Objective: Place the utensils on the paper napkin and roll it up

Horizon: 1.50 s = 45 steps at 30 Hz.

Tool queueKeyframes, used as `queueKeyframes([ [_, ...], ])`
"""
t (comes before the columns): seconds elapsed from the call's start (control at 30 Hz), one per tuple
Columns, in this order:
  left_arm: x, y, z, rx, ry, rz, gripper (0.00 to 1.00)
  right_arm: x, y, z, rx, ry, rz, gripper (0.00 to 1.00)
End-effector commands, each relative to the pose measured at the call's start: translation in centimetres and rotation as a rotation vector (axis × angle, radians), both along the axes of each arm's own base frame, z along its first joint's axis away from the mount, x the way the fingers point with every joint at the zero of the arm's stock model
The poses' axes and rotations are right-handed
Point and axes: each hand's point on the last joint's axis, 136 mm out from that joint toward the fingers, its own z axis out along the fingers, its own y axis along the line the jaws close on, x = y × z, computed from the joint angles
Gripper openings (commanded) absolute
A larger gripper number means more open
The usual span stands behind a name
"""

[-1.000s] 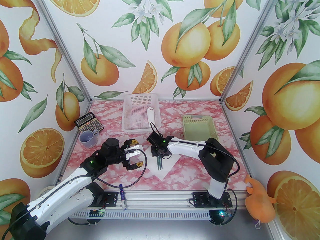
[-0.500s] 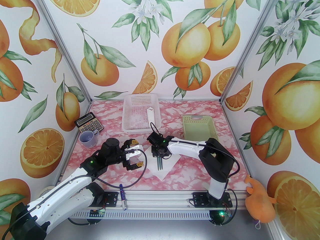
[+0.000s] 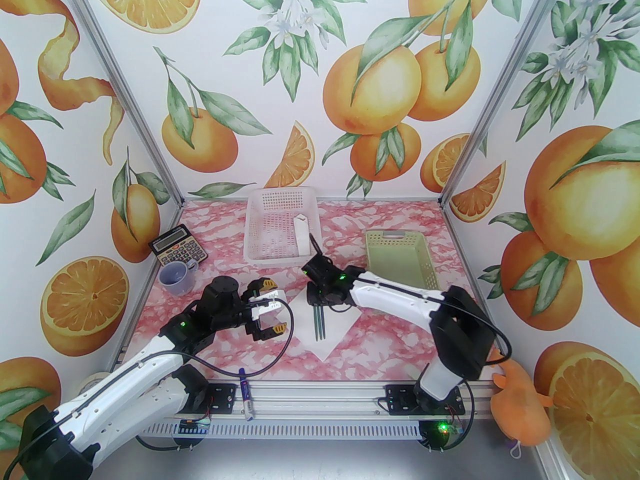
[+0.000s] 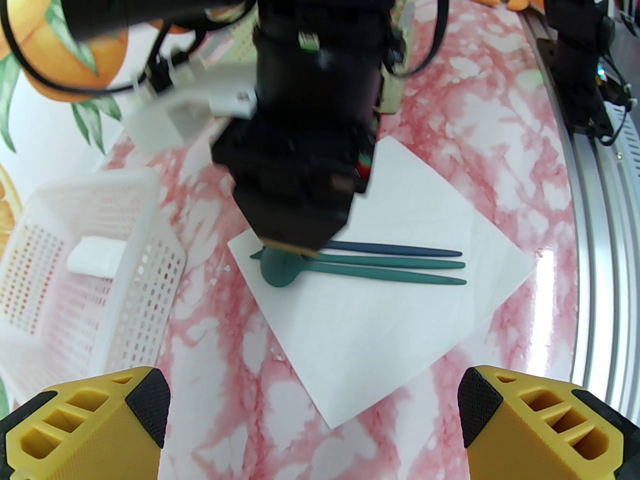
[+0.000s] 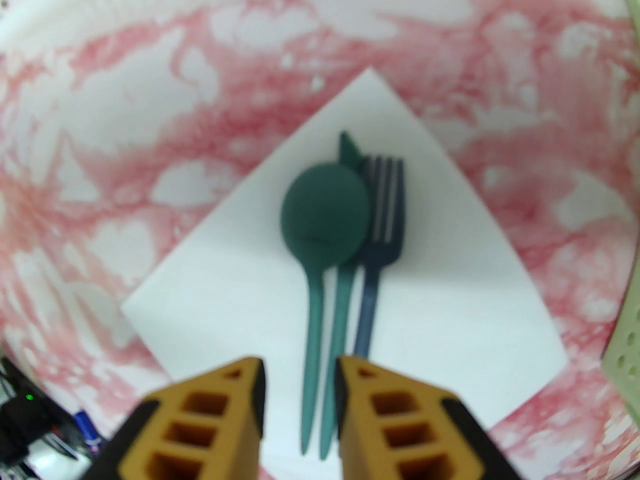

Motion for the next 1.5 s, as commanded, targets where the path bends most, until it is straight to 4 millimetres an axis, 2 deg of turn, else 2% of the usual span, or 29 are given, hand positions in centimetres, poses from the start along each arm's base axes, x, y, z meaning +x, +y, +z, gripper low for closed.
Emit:
queueKeyframes([
  [0.0,-0.4,-0.1,0.2,-0.014,-0.021,-0.025,1.00,0.7,-3.3,1.7,-0.014,-0.048,-0.044,0.32],
  [0.17,-0.2,0.0,0.4,-0.019,-0.039,-0.010,1.00,1.4,-7.2,3.4,0.002,-0.094,-0.113,0.36],
  [0.4,0.1,0.6,0.6,0.001,-0.081,0.021,1.00,2.0,-11.9,5.5,0.050,-0.159,-0.199,0.48],
  [0.5,0.1,0.8,0.8,0.003,-0.104,0.030,1.00,2.2,-13.6,6.0,0.064,-0.178,-0.226,0.53],
  [0.6,0.1,0.8,0.9,0.004,-0.111,0.035,1.00,2.2,-14.2,6.2,0.066,-0.185,-0.233,0.55],
  [0.67,0.4,0.8,0.8,0.028,-0.112,0.052,1.00,2.5,-16.2,6.8,0.071,-0.203,-0.260,0.61],
  [1.03,-0.3,0.2,1.6,0.088,-0.129,0.043,1.00,3.1,-19.6,7.0,0.117,-0.236,-0.322,0.79],
  [1.33,-1.9,-1.7,0.9,0.152,-0.145,-0.018,0.97,3.0,-22.0,6.7,0.166,-0.256,-0.373,0.98],
  [1.47,-2.8,-2.7,0.4,0.191,-0.182,-0.053,0.97,3.0,-22.3,6.5,0.190,-0.256,-0.378,1.00],
])
